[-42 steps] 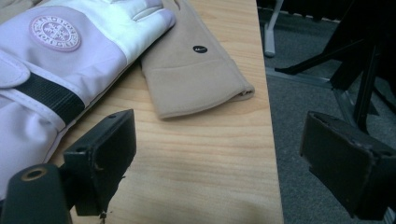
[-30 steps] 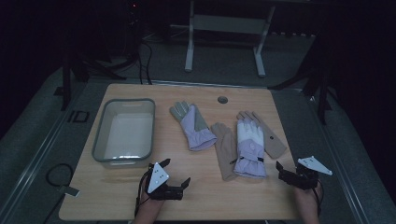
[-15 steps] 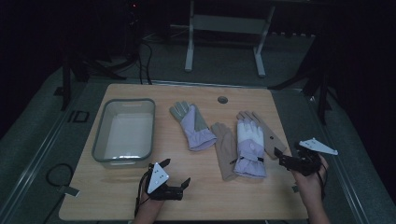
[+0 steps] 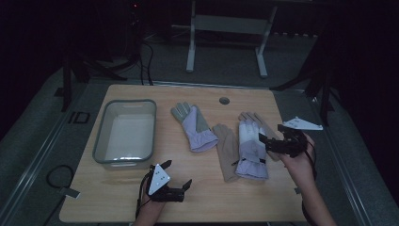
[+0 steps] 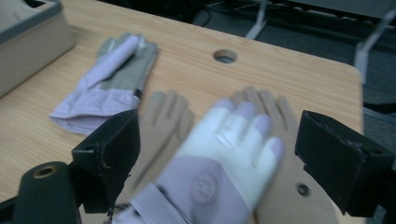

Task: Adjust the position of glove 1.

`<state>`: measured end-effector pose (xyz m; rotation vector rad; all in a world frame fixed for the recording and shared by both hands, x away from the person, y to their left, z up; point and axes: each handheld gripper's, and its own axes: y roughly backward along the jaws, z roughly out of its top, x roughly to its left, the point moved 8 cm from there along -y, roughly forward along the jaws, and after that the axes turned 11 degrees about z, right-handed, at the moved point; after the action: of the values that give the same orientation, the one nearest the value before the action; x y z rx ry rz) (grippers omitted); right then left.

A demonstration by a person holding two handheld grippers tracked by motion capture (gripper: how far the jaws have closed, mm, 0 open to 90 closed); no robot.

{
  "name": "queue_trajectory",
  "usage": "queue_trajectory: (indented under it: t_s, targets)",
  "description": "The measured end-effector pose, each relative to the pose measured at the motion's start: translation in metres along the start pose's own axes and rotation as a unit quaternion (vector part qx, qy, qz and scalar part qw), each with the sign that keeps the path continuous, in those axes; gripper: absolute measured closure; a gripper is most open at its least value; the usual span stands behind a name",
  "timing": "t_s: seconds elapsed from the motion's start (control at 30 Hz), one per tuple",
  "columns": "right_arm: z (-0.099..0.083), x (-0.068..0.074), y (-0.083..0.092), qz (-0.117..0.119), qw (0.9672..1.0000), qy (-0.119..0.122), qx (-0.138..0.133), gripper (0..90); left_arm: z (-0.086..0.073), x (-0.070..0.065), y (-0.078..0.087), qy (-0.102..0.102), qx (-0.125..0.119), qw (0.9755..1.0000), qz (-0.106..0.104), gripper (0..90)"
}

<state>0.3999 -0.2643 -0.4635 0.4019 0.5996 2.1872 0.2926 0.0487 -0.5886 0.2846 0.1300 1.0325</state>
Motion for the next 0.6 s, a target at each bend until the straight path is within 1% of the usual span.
queue_trajectory:
  t_s: [0.07, 0.1, 0.13, 0.17, 0.2, 0.23, 0.27, 0.3, 0.37, 0.4, 0.47, 0.5, 0.53, 0.57, 0.6]
  targets:
    - [0.007, 0.007, -0.007, 0.013, 0.9999, 0.009, 0.007, 16.1, 0.0, 0.0, 0.0, -0.001, 0.0, 1.0, 0.0, 1.0]
    - [0.011, 0.009, -0.011, 0.014, 0.9998, 0.012, 0.007, 17.9, 0.0, 0.0, 0.0, -0.001, 0.0, 1.0, 0.0, 1.0]
    - [0.015, 0.013, -0.014, 0.02, 0.9996, 0.017, 0.009, 19.4, 0.0, 0.0, 0.0, -0.001, 0.0, 1.0, -0.001, 1.0]
    - [0.017, 0.016, -0.018, 0.025, 0.9994, 0.021, 0.014, 19.4, 0.0, 0.0, 0.0, -0.001, 0.0, 1.0, -0.002, 1.0]
    - [0.021, 0.018, -0.022, 0.025, 0.9993, 0.025, 0.015, 21.6, 0.0, 0.0, 0.0, 0.0, 0.0, 1.0, -0.002, 1.0]
    - [0.023, 0.022, -0.026, 0.034, 0.9988, 0.029, 0.02, 24.4, 0.0, 0.0, 0.0, 0.0, 0.0, 1.0, -0.003, 1.0]
    - [0.026, 0.026, -0.031, 0.038, 0.9984, 0.034, 0.025, 24.7, 0.0, 0.0, 0.0, 0.0, 0.0, 1.0, -0.003, 1.0]
    - [0.028, 0.03, -0.037, 0.039, 0.998, 0.04, 0.029, 27.9, 0.0, 0.0, 0.0, 0.0, 0.0, 1.0, -0.003, 1.1]
    - [0.032, 0.036, -0.047, 0.055, 0.9969, 0.042, 0.037, 31.1, 0.0, -0.001, 0.0, -0.001, 0.0, 1.0, -0.003, 1.0]
    - [0.034, 0.039, -0.052, 0.055, 0.9967, 0.047, 0.037, 34.4, 0.0, -0.001, 0.0, -0.002, 0.0, 1.0, -0.003, 1.0]
    - [0.037, 0.045, -0.063, 0.066, 0.9955, 0.052, 0.044, 39.4, 0.0, -0.001, 0.0, -0.002, 0.001, 1.0, -0.004, 1.0]
    - [0.04, 0.049, -0.069, 0.068, 0.9951, 0.056, 0.044, 44.1, 0.0, -0.001, 0.0, -0.001, 0.001, 1.0, -0.004, 1.0]
    - [0.041, 0.053, -0.077, 0.073, 0.9938, 0.065, 0.051, 45.0, 0.0, -0.001, 0.0, -0.001, 0.001, 1.0, -0.005, 1.0]
    - [0.042, 0.056, -0.082, 0.078, 0.993, 0.068, 0.056, 45.5, 0.0, -0.001, 0.0, 0.0, 0.0, 1.0, -0.005, 1.0]
    - [0.044, 0.059, -0.089, 0.083, 0.9923, 0.071, 0.059, 49.1, 0.0, -0.001, 0.0, 0.0, 0.0, 1.0, -0.005, 1.0]
